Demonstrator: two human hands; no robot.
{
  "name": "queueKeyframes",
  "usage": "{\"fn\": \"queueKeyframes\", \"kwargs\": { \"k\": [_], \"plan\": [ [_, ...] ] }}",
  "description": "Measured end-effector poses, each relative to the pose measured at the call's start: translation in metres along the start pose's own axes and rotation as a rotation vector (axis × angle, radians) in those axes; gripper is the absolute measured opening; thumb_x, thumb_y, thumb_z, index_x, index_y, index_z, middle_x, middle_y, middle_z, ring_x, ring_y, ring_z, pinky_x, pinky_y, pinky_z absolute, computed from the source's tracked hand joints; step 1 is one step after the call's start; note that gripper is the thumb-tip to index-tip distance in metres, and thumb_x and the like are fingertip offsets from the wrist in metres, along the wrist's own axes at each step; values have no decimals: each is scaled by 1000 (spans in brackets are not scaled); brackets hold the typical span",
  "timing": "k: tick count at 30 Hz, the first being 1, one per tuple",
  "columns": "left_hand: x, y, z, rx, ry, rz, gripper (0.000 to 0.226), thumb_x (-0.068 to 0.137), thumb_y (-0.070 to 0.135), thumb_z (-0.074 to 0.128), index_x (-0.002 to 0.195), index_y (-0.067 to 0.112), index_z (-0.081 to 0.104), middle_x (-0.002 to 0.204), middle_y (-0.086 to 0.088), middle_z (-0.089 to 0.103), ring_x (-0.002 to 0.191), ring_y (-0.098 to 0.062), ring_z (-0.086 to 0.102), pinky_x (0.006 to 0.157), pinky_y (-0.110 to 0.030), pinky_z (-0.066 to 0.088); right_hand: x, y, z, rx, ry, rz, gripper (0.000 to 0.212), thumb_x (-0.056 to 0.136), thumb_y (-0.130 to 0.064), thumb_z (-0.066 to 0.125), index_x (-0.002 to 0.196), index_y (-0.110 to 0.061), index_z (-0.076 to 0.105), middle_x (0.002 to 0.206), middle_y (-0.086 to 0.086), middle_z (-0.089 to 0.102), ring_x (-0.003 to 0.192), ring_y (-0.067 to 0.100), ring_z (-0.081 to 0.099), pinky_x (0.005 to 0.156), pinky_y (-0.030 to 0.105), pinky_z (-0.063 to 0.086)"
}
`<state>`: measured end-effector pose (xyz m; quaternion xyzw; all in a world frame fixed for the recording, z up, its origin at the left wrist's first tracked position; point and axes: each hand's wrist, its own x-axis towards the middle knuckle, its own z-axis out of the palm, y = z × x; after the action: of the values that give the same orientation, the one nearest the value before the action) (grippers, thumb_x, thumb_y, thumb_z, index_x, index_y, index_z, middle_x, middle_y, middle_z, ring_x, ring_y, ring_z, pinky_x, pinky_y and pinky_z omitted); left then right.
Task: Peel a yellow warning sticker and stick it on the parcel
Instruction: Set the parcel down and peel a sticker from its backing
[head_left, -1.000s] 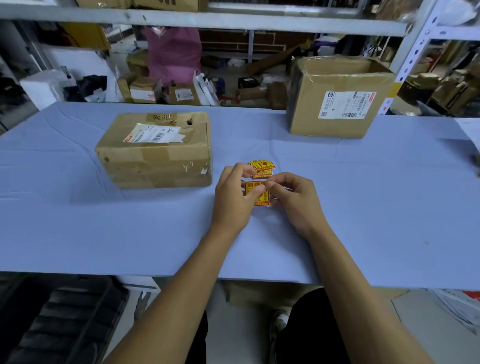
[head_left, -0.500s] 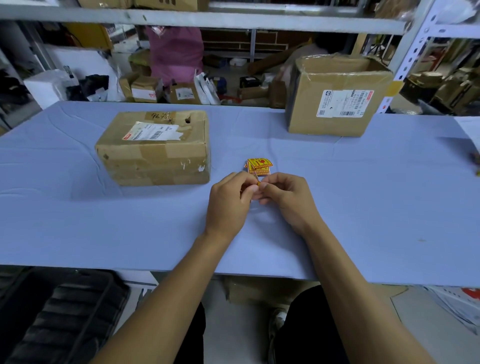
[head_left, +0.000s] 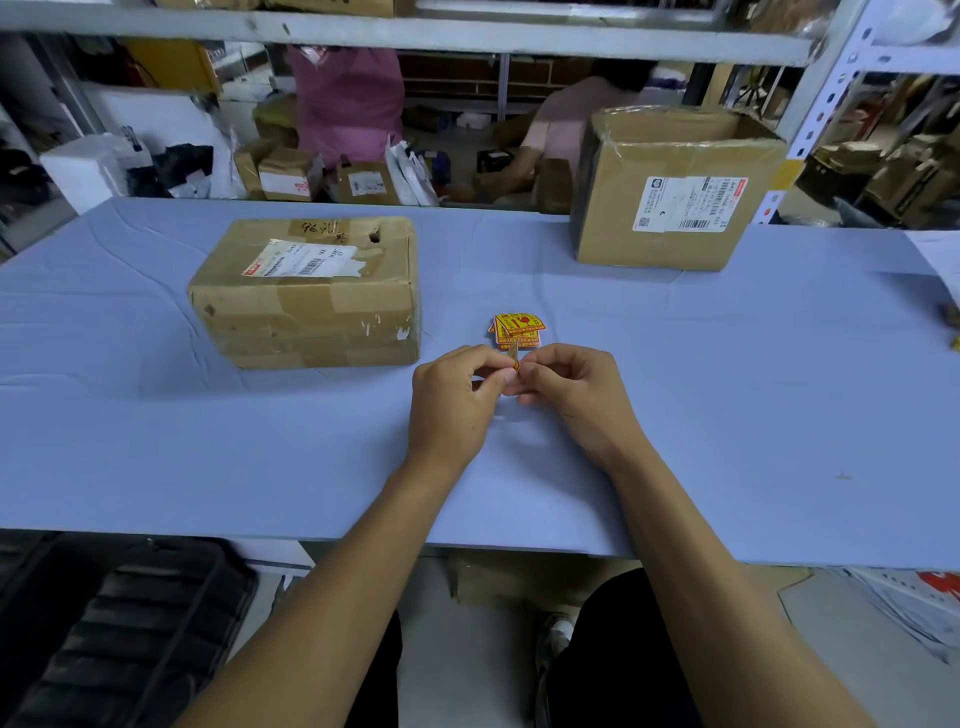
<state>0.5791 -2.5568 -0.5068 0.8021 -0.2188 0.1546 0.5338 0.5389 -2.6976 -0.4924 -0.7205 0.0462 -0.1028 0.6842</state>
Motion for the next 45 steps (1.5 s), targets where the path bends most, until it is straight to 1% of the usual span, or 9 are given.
{"fn": "queueKeyframes", "kwargs": {
  "k": [5,13,17,21,26,31,35,40,45],
  "plan": [
    [0,0,-1,7,1,8,8,81,6,71,84,9,77,81,0,75,77,-6,64,67,-6,44,-1,-1,0,-16,0,-9,17,94,2,57,82,0,69,79,18,74,78,20,76,69,24,59],
    [0,-1,-1,20,8,16,8,81,6,71,84,11,77,81,0,75,76,-7,64,67,-10,48,-1,-1,0,-8,-14,-5,18,94,0,59,81,-3,70,78,14,75,78,18,76,70,24,59],
    [0,-3,0,9,8,13,8,81,6,71,84,11,77,82,0,76,77,-5,64,68,-7,47,0,0,-1,-20,-24,-15,19,95,0,58,81,-3,71,77,13,75,78,17,76,70,23,58],
    [0,-3,0,0,8,0,9,81,6,72,85,12,77,82,1,75,76,-5,65,67,-8,46,0,1,-2,-27,-29,-13,16,96,0,58,86,3,70,80,18,74,76,13,75,69,22,58],
    [0,-2,0,-5,2,-15,8,82,7,72,85,12,77,81,0,75,75,-7,65,67,-6,46,1,2,-3,-36,-34,-18,17,97,0,56,88,7,68,80,18,73,73,11,74,69,22,58],
    [0,0,0,-23,-19,-47,5,81,11,74,84,13,77,80,2,76,76,-8,68,66,-10,48,0,3,-3,-60,-27,-26,20,97,0,55,82,-1,69,76,12,73,73,11,73,69,22,58],
    [0,0,0,-20,-20,-54,4,82,11,74,84,13,77,79,2,76,76,-9,68,66,-8,48,0,4,-2,-81,-24,-33,19,97,0,55,84,3,69,76,13,72,71,11,71,69,24,57],
    [0,1,1,-28,-19,-63,6,83,9,71,82,12,76,77,2,75,75,-8,68,63,-7,47,1,4,-1,-91,-29,-45,21,96,3,54,81,-2,69,75,11,72,70,10,69,67,22,55],
    [0,1,0,-19,-15,-72,9,86,11,68,84,11,76,78,2,75,73,-8,68,63,-6,45,1,4,-1,-92,-30,-53,18,96,3,55,85,3,69,74,12,71,68,7,69,67,20,55]
  ]
}}
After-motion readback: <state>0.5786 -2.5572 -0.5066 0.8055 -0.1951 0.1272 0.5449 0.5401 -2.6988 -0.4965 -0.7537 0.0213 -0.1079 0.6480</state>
